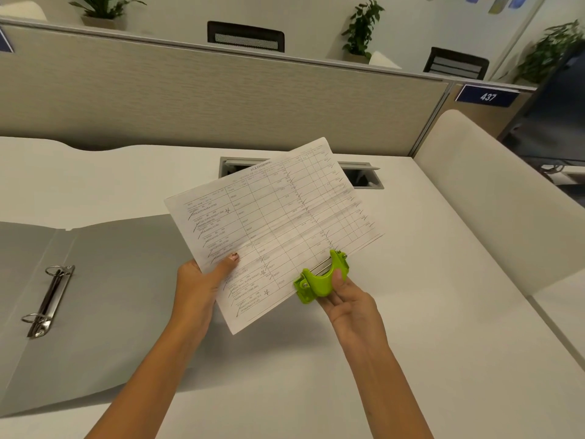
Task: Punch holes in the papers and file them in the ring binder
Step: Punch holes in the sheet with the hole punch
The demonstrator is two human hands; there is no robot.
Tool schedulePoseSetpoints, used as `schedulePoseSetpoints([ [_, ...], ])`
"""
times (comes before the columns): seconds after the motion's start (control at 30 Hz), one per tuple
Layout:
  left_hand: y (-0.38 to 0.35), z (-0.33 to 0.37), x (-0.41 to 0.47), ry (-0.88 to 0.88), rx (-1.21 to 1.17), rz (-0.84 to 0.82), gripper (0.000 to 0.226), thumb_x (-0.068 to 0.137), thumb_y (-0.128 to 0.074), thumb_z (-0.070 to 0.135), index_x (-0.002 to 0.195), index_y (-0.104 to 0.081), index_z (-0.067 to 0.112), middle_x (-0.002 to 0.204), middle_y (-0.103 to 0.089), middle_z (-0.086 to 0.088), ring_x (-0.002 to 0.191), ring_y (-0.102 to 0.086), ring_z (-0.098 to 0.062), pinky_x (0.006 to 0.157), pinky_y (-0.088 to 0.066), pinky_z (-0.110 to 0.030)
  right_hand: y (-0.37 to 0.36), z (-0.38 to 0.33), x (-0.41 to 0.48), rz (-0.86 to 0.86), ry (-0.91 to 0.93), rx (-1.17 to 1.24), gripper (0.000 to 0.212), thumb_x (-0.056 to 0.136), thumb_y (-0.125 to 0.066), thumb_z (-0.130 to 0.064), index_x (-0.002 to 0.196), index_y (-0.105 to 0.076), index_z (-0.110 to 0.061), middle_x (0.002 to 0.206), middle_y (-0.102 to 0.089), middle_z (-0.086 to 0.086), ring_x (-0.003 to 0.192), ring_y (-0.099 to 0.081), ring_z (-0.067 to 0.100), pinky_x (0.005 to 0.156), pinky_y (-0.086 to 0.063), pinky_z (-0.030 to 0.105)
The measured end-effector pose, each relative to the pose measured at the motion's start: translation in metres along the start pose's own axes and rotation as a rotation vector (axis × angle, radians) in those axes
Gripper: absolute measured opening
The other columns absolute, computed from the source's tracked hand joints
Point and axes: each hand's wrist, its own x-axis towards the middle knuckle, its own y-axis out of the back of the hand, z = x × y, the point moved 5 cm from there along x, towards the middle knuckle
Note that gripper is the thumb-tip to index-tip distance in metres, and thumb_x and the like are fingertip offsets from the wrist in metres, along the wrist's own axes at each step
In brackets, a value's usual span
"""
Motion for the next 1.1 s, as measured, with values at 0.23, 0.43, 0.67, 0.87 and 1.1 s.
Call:
schedulePoseSetpoints([
  [0.23,-0.003,0.003,0.000,-0.022,0.020,0.000,0.020,0.082,-0.071,0.010,0.093,-0.068,0.025,0.090,-0.076,0.012,0.085,-0.073,-0.014,0.077,-0.056,-0.036,0.002,0.000,0.001,0.009,0.012,0.028,0.031,0.085,-0.057,-0.008,0.115,-0.063,-0.002,0.110,-0.071,0.016,0.097,-0.070,0.036,0.082,-0.058,0.046],
  [0.43,-0.006,0.003,-0.003,-0.039,0.032,-0.003,0.021,0.083,-0.071,0.009,0.095,-0.068,0.026,0.090,-0.076,0.012,0.086,-0.072,-0.013,0.075,-0.056,-0.034,0.004,0.002,0.004,0.075,0.026,0.033,0.057,0.061,-0.074,-0.013,0.115,-0.063,0.000,0.117,-0.067,0.018,0.102,-0.068,0.036,0.084,-0.057,0.048],
  [0.67,-0.006,0.002,-0.003,-0.036,0.046,0.000,0.021,0.082,-0.072,0.012,0.096,-0.068,0.026,0.094,-0.076,0.009,0.088,-0.072,-0.015,0.078,-0.056,-0.037,0.008,0.004,0.004,0.074,-0.013,0.045,0.042,0.081,-0.060,-0.007,0.122,-0.059,0.001,0.116,-0.068,0.018,0.095,-0.071,0.035,0.081,-0.058,0.046],
  [0.87,-0.005,0.004,-0.004,-0.046,0.038,0.006,0.019,0.083,-0.071,0.012,0.094,-0.068,0.027,0.086,-0.076,0.014,0.081,-0.073,-0.010,0.072,-0.055,-0.031,0.010,-0.010,0.001,0.003,-0.002,-0.082,0.032,0.088,-0.055,-0.009,0.118,-0.062,-0.003,0.114,-0.070,0.017,0.100,-0.069,0.034,0.085,-0.057,0.043],
  [1.1,0.006,0.007,0.000,-0.035,-0.006,0.063,0.020,0.083,-0.070,0.010,0.095,-0.067,0.025,0.086,-0.075,0.010,0.078,-0.073,-0.008,0.069,-0.057,-0.032,0.027,-0.038,0.004,0.098,0.113,-0.257,0.021,0.092,-0.055,-0.010,0.109,-0.065,-0.004,0.101,-0.073,0.012,0.092,-0.071,0.025,0.077,-0.060,0.036],
])
